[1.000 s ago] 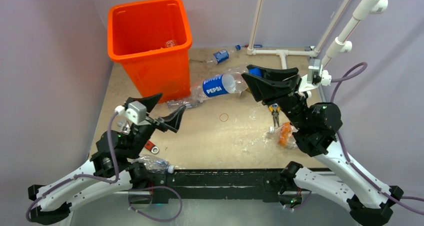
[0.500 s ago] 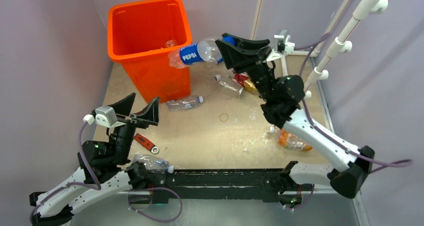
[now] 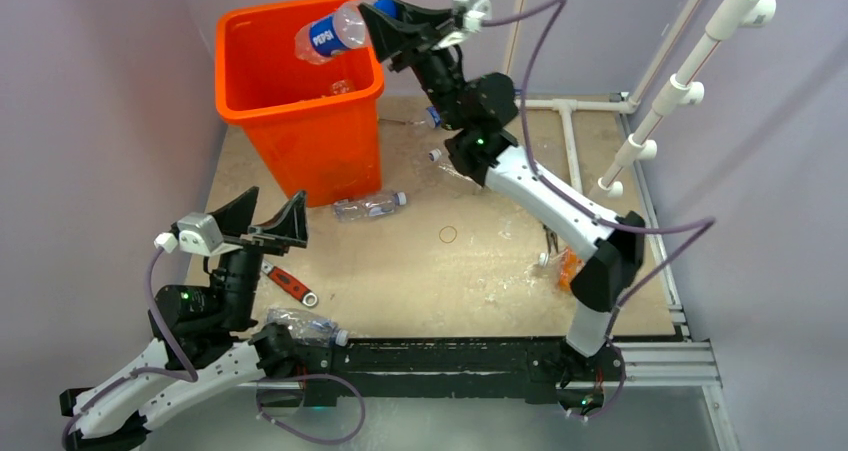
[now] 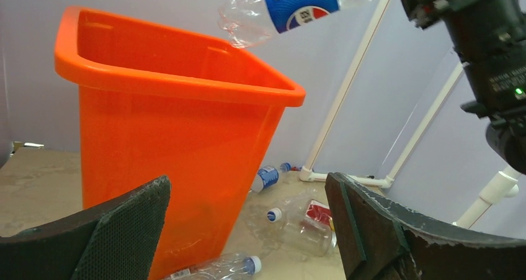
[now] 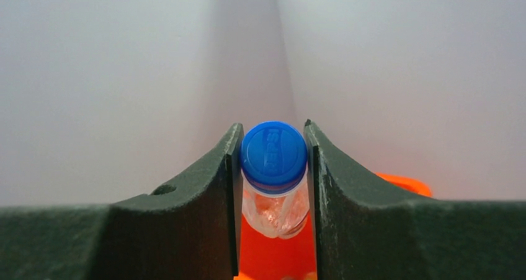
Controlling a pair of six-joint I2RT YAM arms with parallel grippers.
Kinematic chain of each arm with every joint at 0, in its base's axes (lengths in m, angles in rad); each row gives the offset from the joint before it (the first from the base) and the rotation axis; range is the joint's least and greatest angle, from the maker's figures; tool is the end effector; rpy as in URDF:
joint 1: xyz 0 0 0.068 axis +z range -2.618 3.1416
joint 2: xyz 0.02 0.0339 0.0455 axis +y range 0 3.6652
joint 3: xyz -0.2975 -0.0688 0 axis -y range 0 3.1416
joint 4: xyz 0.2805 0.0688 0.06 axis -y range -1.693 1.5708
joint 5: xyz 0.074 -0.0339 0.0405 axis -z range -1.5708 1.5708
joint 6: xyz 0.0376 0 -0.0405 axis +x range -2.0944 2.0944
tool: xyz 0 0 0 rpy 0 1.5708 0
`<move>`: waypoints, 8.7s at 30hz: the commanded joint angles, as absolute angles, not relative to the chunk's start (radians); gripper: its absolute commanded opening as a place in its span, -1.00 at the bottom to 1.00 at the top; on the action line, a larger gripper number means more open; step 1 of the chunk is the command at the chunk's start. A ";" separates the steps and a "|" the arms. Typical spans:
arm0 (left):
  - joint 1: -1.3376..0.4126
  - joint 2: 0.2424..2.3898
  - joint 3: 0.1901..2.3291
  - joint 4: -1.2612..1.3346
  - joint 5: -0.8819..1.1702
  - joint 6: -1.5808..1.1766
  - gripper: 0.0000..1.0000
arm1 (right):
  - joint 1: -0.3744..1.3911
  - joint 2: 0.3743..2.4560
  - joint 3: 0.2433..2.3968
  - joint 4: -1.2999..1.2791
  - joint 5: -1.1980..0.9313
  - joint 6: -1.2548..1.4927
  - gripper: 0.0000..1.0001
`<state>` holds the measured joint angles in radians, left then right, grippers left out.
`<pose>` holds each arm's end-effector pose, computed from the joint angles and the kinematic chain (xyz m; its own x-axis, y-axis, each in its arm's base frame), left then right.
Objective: Put the plastic bottles in the bin
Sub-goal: Place the plastic bottle in the trash bin, then pick up the plastic bottle at the center of the board.
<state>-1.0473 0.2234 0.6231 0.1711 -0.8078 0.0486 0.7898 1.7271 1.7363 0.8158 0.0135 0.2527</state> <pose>0.0481 -0.0289 0.3979 0.2841 -0.4250 -0.8594 0.2810 0.8939 -0.3492 0.2974 0.2993 0.5519 0.3247 0.6827 -0.6545 -0.8106 0.5574 0.1793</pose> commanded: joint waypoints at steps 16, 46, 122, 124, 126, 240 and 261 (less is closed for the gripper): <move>-1.035 0.305 0.621 0.190 -0.823 0.085 0.90 | 0.884 2.235 2.401 0.337 0.141 -0.193 0.35; -1.025 0.495 0.696 0.093 -0.821 0.008 0.92 | 0.884 1.120 0.873 0.496 0.276 0.301 0.94; -1.024 0.543 0.709 0.065 -0.797 -0.040 0.86 | 0.732 2.153 0.990 0.841 0.087 1.417 0.21; -1.023 0.543 0.710 0.064 -0.798 -0.039 0.86 | 0.737 2.156 0.982 0.854 0.082 1.422 0.10; -1.023 0.543 0.709 0.064 -0.799 -0.039 0.86 | 0.741 2.156 0.971 0.866 0.080 1.426 0.01; -0.942 0.716 0.653 0.227 0.247 -0.063 -0.66 | 0.855 0.785 0.579 0.895 -0.230 0.650 0.85; -0.942 0.684 0.643 0.239 0.247 -0.071 -0.69 | 0.971 1.067 0.775 0.834 -0.278 0.509 0.76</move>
